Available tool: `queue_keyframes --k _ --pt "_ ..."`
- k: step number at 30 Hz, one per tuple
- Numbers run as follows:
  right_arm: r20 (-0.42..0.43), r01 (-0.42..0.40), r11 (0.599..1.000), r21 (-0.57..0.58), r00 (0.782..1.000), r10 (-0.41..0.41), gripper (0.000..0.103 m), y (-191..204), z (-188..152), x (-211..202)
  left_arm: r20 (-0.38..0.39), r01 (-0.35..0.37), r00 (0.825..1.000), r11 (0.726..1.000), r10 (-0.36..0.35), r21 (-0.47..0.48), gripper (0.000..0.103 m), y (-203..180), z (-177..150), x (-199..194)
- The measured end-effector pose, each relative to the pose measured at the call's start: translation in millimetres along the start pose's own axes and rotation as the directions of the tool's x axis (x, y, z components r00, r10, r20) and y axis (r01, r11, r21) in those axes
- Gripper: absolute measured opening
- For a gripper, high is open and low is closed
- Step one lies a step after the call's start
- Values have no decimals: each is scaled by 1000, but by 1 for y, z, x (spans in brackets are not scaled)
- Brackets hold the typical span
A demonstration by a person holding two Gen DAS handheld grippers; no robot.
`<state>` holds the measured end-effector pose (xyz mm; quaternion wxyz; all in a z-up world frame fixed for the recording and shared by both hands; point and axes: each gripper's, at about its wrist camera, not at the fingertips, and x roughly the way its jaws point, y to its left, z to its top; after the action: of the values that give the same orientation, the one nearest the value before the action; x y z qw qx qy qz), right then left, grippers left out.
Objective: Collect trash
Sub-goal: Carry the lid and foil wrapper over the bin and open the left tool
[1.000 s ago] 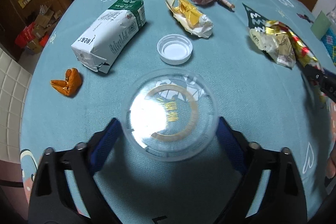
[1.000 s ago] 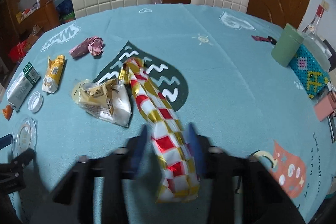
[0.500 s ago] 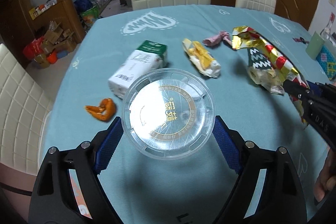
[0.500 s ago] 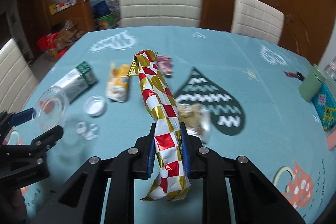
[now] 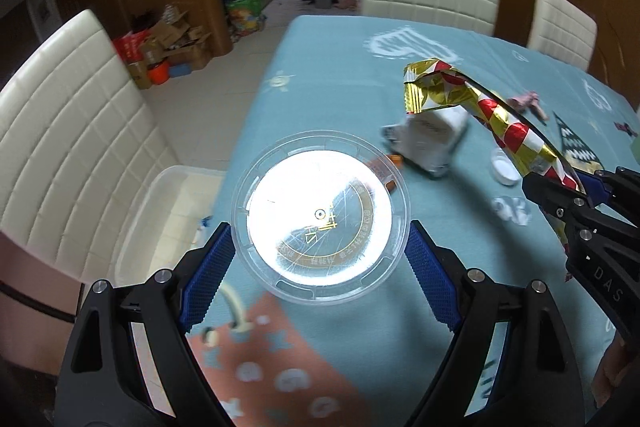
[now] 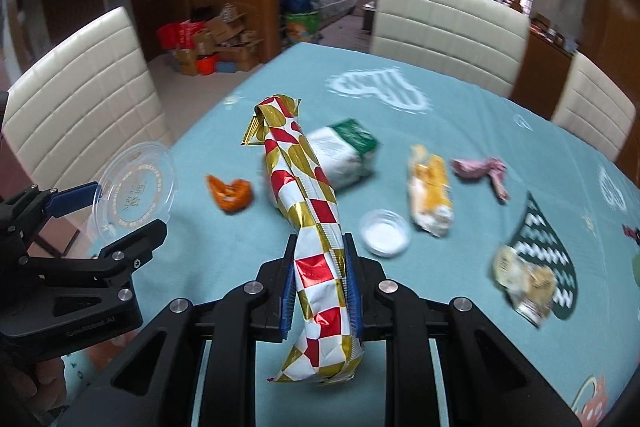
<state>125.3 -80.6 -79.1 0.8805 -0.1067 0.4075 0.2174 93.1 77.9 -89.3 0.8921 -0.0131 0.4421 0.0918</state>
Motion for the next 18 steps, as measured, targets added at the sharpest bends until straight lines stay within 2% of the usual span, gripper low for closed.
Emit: queue_keyframes --k 9,18 --pt "-13 -116 983 -143 993 116 21 79 32 26 12 -112 993 988 114 -103 85 74 -7 -6" --pt "-36 -196 952 -234 980 193 21 146 55 50 -11 -206 978 961 208 -182 85 132 -16 -3"
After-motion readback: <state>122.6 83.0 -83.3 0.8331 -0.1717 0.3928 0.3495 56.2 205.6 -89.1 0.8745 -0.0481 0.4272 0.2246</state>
